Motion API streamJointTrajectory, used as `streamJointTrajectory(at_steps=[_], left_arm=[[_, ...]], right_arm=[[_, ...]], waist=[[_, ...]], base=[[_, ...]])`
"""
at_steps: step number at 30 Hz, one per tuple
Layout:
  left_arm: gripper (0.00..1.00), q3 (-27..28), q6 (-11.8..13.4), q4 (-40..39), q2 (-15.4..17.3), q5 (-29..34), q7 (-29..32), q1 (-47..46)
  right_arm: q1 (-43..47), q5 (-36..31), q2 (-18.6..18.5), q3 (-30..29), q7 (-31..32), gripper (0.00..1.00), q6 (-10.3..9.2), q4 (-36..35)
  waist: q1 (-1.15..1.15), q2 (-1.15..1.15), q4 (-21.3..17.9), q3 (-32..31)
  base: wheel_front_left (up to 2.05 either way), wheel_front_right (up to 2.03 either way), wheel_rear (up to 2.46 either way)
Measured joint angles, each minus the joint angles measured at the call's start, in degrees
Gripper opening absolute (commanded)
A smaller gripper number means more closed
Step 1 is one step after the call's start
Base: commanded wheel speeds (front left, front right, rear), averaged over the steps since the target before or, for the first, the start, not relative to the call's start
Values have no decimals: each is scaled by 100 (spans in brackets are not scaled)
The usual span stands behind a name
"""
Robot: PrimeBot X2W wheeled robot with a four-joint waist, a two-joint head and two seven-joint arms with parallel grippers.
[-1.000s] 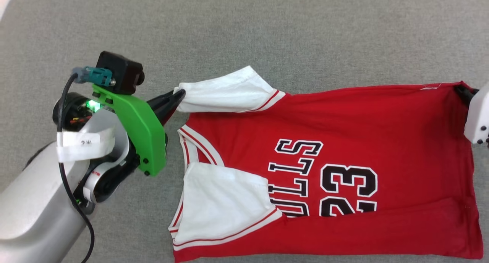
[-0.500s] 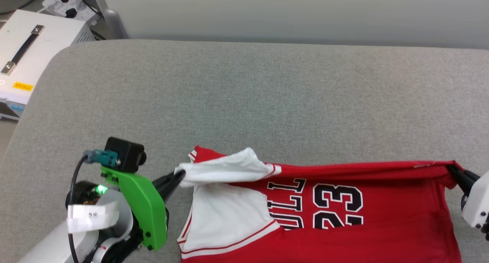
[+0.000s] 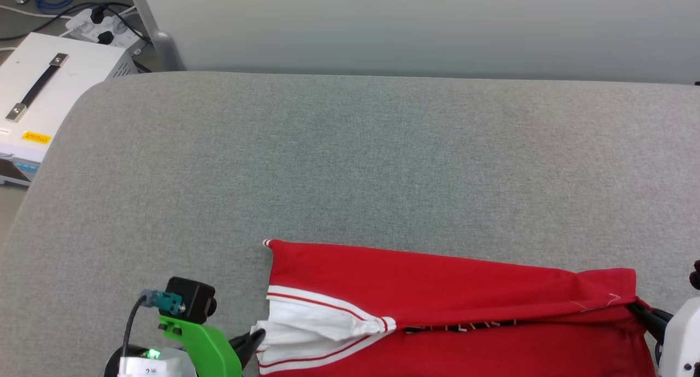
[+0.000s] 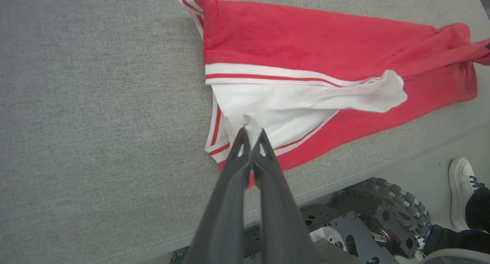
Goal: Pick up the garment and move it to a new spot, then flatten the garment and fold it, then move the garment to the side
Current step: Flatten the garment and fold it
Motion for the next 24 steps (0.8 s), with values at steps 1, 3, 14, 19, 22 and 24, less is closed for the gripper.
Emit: streamJointTrajectory(at_steps=[1, 3, 14, 19, 22, 24], left_arm=[[0, -43, -8, 62, -14, 1, 0, 5], [0, -110, -43, 183, -71, 2, -18, 10], [100, -403, -334, 889, -327, 120, -216, 3], [100, -182, -342, 686, -341, 160, -641, 1], [100, 33, -271, 481, -349, 352, -1043, -29], [100, 221, -212, 409, -417, 469, -1423, -78]], right_arm=[[14, -12, -35, 34, 0, 0, 0, 3], [23, -85, -108, 115, -1, 0, 0, 33], [23, -79, -157, 377, -83, 100, 0, 289], [24, 36, -121, 68, -130, 100, 0, 48], [23, 47, -3, -218, -93, 100, 0, -198], [23, 30, 103, -404, -16, 100, 0, -341]], waist=[[0, 0, -2, 8], [0, 0, -1, 27], [0, 0, -10, -5], [0, 0, -4, -239], [0, 0, -1, -374], [0, 0, 2, -435]], base=[[0, 0, 0], [0, 0, 0], [0, 0, 0], [0, 0, 0], [0, 0, 0], [0, 0, 0]])
